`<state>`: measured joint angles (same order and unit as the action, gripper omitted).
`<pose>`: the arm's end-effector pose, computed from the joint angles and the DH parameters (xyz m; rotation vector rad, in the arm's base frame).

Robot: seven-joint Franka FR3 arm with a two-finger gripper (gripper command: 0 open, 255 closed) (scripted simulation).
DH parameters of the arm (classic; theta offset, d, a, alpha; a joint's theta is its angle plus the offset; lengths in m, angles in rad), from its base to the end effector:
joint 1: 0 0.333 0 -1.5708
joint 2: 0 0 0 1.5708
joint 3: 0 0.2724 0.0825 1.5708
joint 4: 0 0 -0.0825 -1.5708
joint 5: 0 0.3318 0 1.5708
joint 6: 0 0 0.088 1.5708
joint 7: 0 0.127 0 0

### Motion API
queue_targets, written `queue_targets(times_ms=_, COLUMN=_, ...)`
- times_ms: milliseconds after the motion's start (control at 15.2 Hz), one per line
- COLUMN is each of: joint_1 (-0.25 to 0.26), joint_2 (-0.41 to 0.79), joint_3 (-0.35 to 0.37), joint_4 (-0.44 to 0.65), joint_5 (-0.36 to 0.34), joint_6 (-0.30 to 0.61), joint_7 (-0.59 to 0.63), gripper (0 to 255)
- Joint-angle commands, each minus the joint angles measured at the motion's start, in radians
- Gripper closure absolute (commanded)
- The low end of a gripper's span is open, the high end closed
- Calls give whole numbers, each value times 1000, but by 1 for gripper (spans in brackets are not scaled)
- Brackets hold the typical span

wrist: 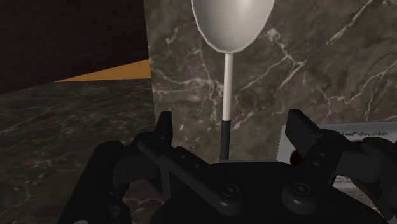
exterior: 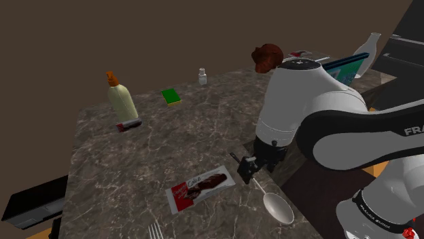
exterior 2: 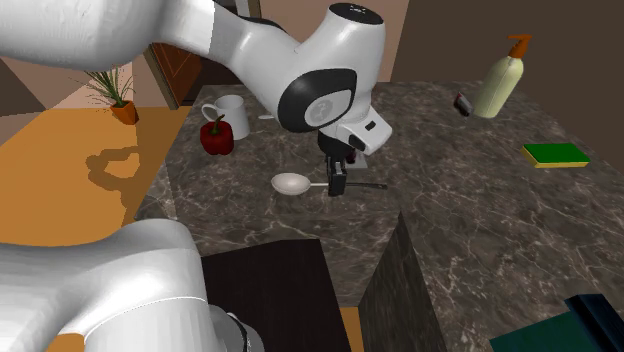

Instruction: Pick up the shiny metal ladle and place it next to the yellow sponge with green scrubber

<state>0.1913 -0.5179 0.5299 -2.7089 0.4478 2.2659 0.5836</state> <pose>0.2680 0.2350 0.3415 -3.0209 0.3044 0.0231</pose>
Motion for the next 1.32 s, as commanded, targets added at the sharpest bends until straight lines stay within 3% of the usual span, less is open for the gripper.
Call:
queue_targets(times_ms=0, joint_1=2, joint_2=26, joint_3=15, joint_4=-12, joint_5=9, joint_6=40, joint_7=4, gripper=0)
queue_targets(times_ms=264, joint_1=-1, joint_2=73, joint_3=36, joint_4=-30, joint_5=16, joint_6=106, joint_7=5, gripper=0)
queue_targets(times_ms=726, joint_1=-1, joint_2=73, joint_3=36, joint_4=-30, joint_5=16, joint_6=106, joint_7=5, gripper=0)
queue_targets(times_ms=792, joint_1=-1, joint_2=73, joint_3=36, joint_4=-30, joint_5=16, joint_6=106, joint_7=5, gripper=255)
queue_targets(times_ms=1254, joint_1=-1, joint_2=73, joint_3=36, joint_4=-30, joint_5=16, joint_6=106, joint_7=5, gripper=255)
